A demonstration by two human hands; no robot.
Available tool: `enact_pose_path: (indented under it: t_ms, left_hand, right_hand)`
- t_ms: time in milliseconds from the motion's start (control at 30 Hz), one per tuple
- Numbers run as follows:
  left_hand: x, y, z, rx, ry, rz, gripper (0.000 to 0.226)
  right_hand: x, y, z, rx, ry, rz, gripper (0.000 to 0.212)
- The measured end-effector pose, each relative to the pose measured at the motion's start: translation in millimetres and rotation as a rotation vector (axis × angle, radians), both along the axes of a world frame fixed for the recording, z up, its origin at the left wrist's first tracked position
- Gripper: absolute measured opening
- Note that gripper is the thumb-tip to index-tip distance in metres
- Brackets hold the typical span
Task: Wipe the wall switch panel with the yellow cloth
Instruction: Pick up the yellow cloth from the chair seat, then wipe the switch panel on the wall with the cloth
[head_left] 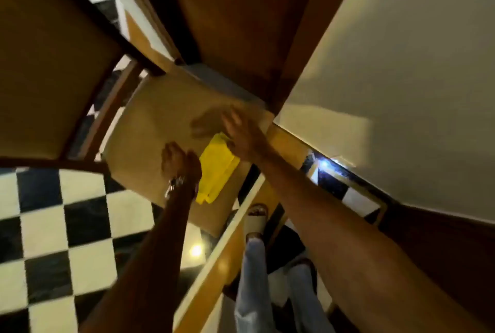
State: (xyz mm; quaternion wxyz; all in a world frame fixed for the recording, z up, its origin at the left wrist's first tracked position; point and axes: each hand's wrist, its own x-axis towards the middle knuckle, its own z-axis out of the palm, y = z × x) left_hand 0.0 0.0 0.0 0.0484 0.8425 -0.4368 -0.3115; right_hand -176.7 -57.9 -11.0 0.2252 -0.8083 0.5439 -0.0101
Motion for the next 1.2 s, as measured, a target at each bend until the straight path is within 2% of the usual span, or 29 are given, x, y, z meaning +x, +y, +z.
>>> enact_pose_path:
  t_ms: [67, 133, 167, 233, 300, 400, 467, 500, 567, 600, 667, 800, 933, 1000, 1100, 1167, 1200]
  left_hand:
    - [7, 14, -32, 0.077, 0.088, -0.089, 0.066]
    - [14, 42, -61, 0.100, 0.145, -0.159, 0.067]
    - [15, 50, -67, 0.103, 0.133, -0.185, 0.070]
    - [13, 53, -73, 0.135, 0.020, -0.203, 0.075]
    - [9, 53, -70, 0.208, -0.031, -0.246, 0.076]
    - [-7, 40, -43, 0.231, 0.155, -0.266, 0.066]
    - [-25, 31, -13, 0.218, 0.312, -0.239, 0.050]
    - [-43, 22, 12, 0.217, 0.391, -0.258, 0.052]
    - [-84, 13, 56, 0.232, 0.528, -0.351, 0.070]
    - [-107, 8, 77, 0.233, 0.579, -0.430, 0.073]
    - [-164, 4, 128, 0.196, 0.656, -0.597, 0.064]
    - [-266, 7, 222, 0.083, 0.765, -0.869, 0.047]
    - [-349, 16, 356, -0.037, 0.592, -1.309, 0.061]
    - [-376, 14, 426, -0.047, 0.306, -1.537, 0.056]
    - [-401, 19, 536, -0.112, -0.174, -1.771, 0.071]
    - [-415, 20, 616, -0.298, -0.257, -1.851, 0.068]
    - [-423, 21, 651, -0.480, -0.222, -1.842, 0.060]
  right_hand:
    - [11, 11, -42, 0.266, 0.050, -0.078, 0.080]
    - [22, 25, -72, 0.380, 0.087, -0.152, 0.092]
    - [27, 28, -80, 0.374, 0.104, -0.176, 0.092]
    - [33, 26, -83, 0.377, 0.112, -0.216, 0.083]
    - [29, 22, -74, 0.417, 0.030, -0.252, 0.067]
    - [-5, 20, -28, 0.434, -0.133, -0.356, 0.053]
    - [-40, 29, 20, 0.371, -0.303, -0.473, 0.050]
    - [-66, 34, 52, 0.287, -0.378, -0.529, 0.048]
    - [-114, 57, 108, 0.114, -0.444, -0.615, 0.036]
    - [-138, 71, 138, 0.016, -0.429, -0.646, 0.029]
    - [-190, 102, 205, -0.189, -0.325, -0.687, 0.023]
    - [-272, 149, 329, -0.564, -0.046, -0.684, 0.032]
    - [-346, 202, 427, -0.842, 0.082, -0.781, 0.034]
    - [-372, 221, 454, -0.952, 0.093, -0.842, 0.033]
    - [-398, 236, 477, -1.040, 0.071, -0.906, 0.032]
    - [-408, 230, 486, -1.067, 0.103, -0.946, 0.032]
    - [-411, 225, 488, -1.070, 0.123, -0.958, 0.031]
